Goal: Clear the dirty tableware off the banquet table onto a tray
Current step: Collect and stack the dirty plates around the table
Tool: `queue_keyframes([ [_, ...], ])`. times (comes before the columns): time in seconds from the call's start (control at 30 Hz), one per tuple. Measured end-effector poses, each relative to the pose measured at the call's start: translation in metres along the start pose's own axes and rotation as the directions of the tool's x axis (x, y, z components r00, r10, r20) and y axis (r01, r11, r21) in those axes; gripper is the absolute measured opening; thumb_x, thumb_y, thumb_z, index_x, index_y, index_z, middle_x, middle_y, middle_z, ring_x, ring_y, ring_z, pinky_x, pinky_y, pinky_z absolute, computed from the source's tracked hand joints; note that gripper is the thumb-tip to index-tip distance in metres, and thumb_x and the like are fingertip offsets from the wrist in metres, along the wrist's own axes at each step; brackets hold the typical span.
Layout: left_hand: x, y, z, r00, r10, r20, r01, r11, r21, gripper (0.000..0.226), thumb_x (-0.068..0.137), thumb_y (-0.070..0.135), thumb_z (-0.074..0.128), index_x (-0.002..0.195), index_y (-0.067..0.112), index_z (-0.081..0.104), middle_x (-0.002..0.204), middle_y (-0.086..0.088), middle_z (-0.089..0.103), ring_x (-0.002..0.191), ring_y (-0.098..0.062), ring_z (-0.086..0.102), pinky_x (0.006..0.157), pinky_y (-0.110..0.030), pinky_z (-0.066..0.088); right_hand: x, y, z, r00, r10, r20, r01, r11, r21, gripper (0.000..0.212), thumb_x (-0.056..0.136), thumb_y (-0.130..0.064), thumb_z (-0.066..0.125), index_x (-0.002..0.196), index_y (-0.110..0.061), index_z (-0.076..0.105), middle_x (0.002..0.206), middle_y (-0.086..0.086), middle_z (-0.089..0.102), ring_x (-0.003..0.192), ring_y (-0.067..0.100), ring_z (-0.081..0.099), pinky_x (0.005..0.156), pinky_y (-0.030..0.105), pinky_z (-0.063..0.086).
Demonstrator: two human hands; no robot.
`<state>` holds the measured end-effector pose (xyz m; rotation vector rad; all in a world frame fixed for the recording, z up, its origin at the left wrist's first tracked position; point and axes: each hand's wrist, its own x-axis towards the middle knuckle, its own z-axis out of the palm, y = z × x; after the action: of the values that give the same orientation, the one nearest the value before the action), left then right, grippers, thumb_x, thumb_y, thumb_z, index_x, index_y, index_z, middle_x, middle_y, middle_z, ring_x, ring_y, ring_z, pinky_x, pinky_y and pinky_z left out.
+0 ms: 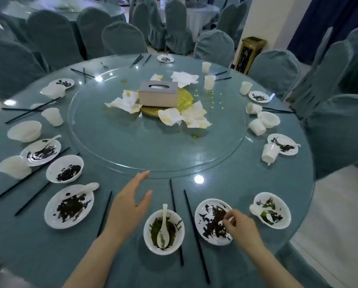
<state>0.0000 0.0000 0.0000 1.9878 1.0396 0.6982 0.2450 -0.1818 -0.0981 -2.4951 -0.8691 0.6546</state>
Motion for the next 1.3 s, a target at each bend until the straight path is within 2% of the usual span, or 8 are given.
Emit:
queue_keyframes([
  [0.17,-0.012,-0.014,0.004,0.995,-0.078,0.055,0.082,0.994,-0.078,0.037,0.091,0.010,0.059,0.124,0.028,0.056,0.119,0.021,0.060,0.113,0.008,0.051,0.090,-0.001,0.032,-0.015,0.025,0.015,0.961,0.269,-0.069,-0.263,0.960,0.093,0.027,0.082,-0.033,0.069,0.078,-0.018,0.046,0.072,-0.002,0.059,0.068,0.015,0.054,0.055,0.031,0.037],
  [0.3,-0.019,-0.020,0.005,0.985,-0.146,0.087,0.157,0.977,-0.142,0.035,0.091,0.007,0.057,0.121,0.026,0.058,0.114,0.014,0.064,0.111,0.002,0.055,0.098,-0.020,0.040,-0.020,0.027,0.027,0.919,0.394,-0.009,-0.374,0.878,0.298,0.019,0.086,-0.020,0.064,0.089,-0.012,0.048,0.078,0.010,0.064,0.056,0.024,0.065,0.048,0.031,0.050],
  [0.43,-0.023,-0.023,0.004,0.980,-0.171,0.102,0.186,0.970,-0.159,0.031,0.093,0.009,0.056,0.116,0.029,0.058,0.107,0.013,0.066,0.100,0.008,0.058,0.082,-0.008,0.041,-0.019,0.022,0.030,0.887,0.454,0.090,-0.417,0.700,0.579,0.013,0.088,-0.001,0.059,0.093,-0.007,0.049,0.083,0.023,0.066,0.051,0.031,0.066,0.042,0.028,0.051],
  [0.6,-0.026,-0.026,0.002,0.975,-0.203,0.093,0.218,0.955,-0.201,0.027,0.093,0.011,0.056,0.113,0.029,0.058,0.104,0.011,0.067,0.096,0.009,0.059,0.076,-0.006,0.043,-0.024,0.002,0.025,0.902,0.420,0.096,-0.363,0.621,0.695,0.015,0.088,-0.004,0.059,0.099,-0.008,0.051,0.067,0.019,0.069,0.046,0.023,0.064,0.045,0.028,0.051],
  [0.8,-0.027,-0.024,0.009,0.947,-0.260,0.191,0.298,0.932,-0.207,0.027,0.093,0.018,0.058,0.117,0.028,0.054,0.094,0.007,0.071,0.089,-0.006,0.067,0.088,-0.034,0.052,-0.033,-0.049,0.017,0.964,0.243,0.110,-0.240,0.610,0.755,0.009,0.091,-0.008,0.059,0.098,-0.008,0.053,0.057,0.009,0.068,0.046,0.019,0.060,0.048,0.028,0.052],
  [0.97,-0.025,-0.012,0.021,0.919,-0.286,0.272,0.367,0.875,-0.317,0.018,0.097,0.025,0.049,0.114,0.030,0.052,0.084,0.002,0.074,0.074,-0.008,0.070,0.064,-0.021,0.053,-0.040,-0.082,0.010,0.990,0.106,0.091,-0.139,0.660,0.738,0.008,0.090,-0.009,0.059,0.094,-0.006,0.053,0.054,0.006,0.065,0.043,0.017,0.057,0.040,0.022,0.042],
  [1.13,-0.028,-0.012,0.007,0.917,-0.300,0.262,0.389,0.821,-0.419,0.025,0.099,0.013,0.043,0.103,0.026,0.063,0.086,0.005,0.075,0.078,-0.017,0.072,0.065,-0.030,0.057,-0.044,-0.105,0.014,0.993,0.025,0.119,-0.103,0.693,0.714,0.009,0.090,-0.009,0.061,0.094,-0.007,0.053,0.056,0.007,0.066,0.045,0.018,0.058,0.042,0.024,0.044],
  [1.3,-0.039,-0.033,-0.027,0.867,-0.440,0.236,0.491,0.666,-0.562,0.022,0.098,0.010,0.046,0.105,0.024,0.062,0.089,-0.005,0.075,0.081,-0.025,0.073,0.063,-0.031,0.059,-0.046,-0.138,0.033,0.974,-0.073,0.215,-0.095,0.729,0.678,0.010,0.090,-0.015,0.063,0.096,-0.009,0.057,0.063,0.006,0.070,0.051,0.018,0.063,0.047,0.023,0.048],
])
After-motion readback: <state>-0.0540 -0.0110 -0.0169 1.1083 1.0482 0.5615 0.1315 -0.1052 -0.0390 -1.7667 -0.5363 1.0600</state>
